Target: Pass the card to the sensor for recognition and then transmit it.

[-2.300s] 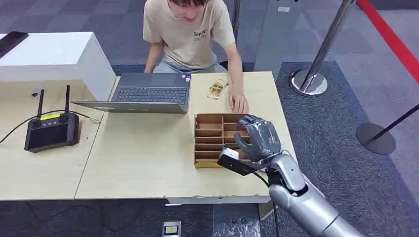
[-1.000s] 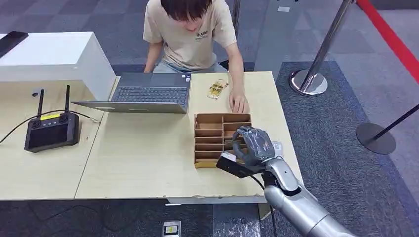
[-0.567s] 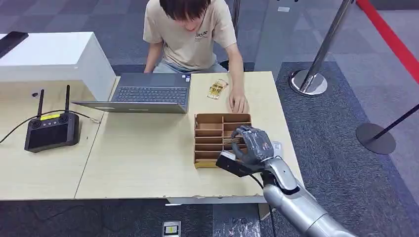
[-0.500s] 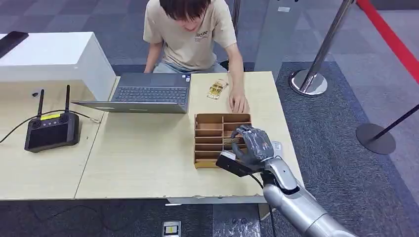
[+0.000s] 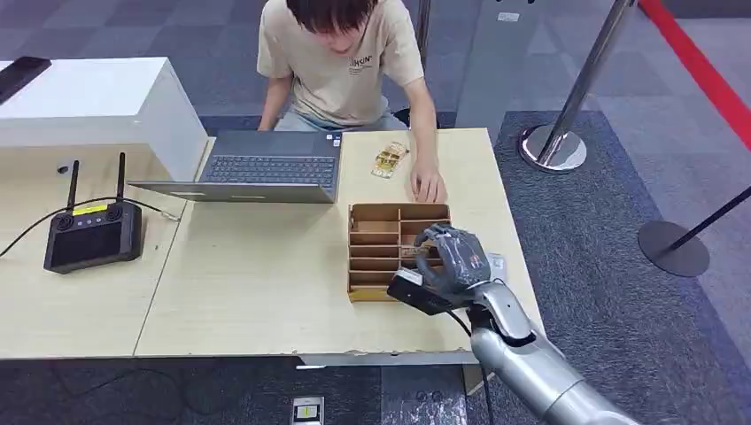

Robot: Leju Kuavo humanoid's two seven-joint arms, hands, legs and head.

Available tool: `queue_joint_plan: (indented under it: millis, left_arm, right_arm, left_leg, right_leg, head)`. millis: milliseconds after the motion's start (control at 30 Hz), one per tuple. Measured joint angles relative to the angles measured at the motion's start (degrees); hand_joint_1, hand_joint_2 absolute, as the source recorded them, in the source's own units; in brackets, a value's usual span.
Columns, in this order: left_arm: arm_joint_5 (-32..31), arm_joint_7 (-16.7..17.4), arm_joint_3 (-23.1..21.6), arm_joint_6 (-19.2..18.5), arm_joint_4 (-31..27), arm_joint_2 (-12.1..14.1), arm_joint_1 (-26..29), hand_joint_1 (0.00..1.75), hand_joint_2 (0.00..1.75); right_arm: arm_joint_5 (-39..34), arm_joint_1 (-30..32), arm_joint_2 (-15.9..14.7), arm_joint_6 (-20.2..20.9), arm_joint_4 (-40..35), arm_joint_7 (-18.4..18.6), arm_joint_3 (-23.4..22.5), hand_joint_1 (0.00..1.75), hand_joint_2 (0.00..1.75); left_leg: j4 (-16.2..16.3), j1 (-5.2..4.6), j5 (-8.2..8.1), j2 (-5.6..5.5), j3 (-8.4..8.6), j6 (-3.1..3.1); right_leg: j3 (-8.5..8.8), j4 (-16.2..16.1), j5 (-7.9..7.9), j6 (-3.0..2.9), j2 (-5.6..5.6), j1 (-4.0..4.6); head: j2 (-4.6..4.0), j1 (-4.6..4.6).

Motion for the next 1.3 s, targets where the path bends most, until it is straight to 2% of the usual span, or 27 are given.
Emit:
queue_joint_plan:
  millis: [567,1300]
  left_arm:
    - [-0.44,0.02,0.0,0.0,0.0,0.0,-0.01,0.0,0.0]
    - [-0.48,0.0,0.0,-0.35,0.0,-0.02,-0.11,0.0,0.0]
  right_arm:
    - [-0.57,-1.13,0.0,-0.7,0.11,0.5,-0.15,0.89,1.75]
    - [-0.02,-3.68,0.15,1.24,2.71,1.03,0.17,0.93,1.75]
  left_leg:
    - [0.0,0.0,0.0,0.0,-0.01,0.0]
    - [0.0,0.0,0.0,0.0,-0.02,0.0]
  right_leg:
    - [-0.01,0.0,0.0,0.0,0.0,0.0]
    - [-0.01,0.0,0.0,0.0,0.0,0.0]
  head:
    - [0.0,0.0]
    - [0.0,0.0]
